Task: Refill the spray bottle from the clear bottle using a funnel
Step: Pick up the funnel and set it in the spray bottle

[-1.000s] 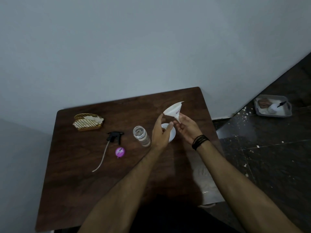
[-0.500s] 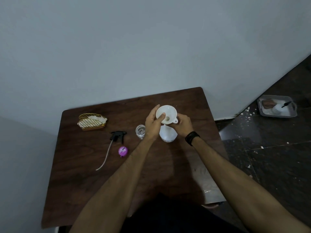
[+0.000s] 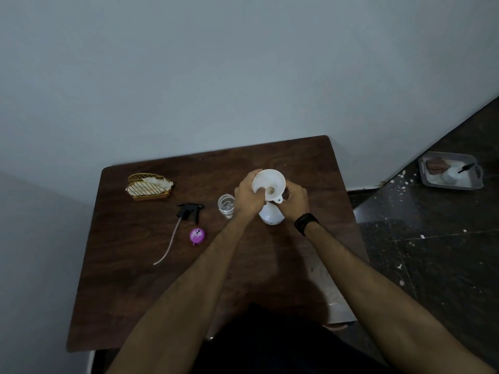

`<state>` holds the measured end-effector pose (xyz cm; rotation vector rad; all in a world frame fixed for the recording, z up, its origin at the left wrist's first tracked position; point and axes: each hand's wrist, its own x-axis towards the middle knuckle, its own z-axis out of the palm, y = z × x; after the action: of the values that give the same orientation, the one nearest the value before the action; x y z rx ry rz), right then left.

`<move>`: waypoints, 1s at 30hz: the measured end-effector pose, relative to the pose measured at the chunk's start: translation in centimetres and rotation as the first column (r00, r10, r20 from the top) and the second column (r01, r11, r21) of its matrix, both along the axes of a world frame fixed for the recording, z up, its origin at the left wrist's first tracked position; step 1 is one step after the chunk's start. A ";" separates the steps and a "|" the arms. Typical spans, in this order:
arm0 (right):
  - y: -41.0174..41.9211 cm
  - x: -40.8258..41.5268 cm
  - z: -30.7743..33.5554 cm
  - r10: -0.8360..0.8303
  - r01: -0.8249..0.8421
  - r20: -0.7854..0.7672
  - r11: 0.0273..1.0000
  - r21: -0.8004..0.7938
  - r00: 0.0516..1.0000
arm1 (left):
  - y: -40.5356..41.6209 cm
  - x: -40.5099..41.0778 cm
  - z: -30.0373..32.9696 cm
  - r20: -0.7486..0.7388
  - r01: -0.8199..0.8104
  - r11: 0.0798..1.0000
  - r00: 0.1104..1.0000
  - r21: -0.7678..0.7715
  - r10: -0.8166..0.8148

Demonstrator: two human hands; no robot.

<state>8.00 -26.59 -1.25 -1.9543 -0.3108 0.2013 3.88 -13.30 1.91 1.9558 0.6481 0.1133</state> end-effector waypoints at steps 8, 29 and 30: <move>-0.8 -0.3 -0.4 -0.010 0.010 0.008 1.000 -0.022 1.000 | -0.8 0.2 1.0 -0.050 0.057 0.998 0.997 0.038 -0.055; -1.0 -1.2 -0.6 0.027 -0.030 -0.060 0.998 -0.048 0.998 | -1.0 -0.4 0.9 -0.333 0.213 0.962 0.931 0.172 -0.147; -1.0 -1.3 -0.6 0.029 -0.033 -0.078 0.998 -0.044 0.996 | -1.1 -0.5 0.8 -0.348 0.219 0.961 0.926 0.168 -0.150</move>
<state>6.65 -27.63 -1.85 -1.9819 -0.2876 0.3062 3.34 -14.41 2.70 2.2499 0.6853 -0.2858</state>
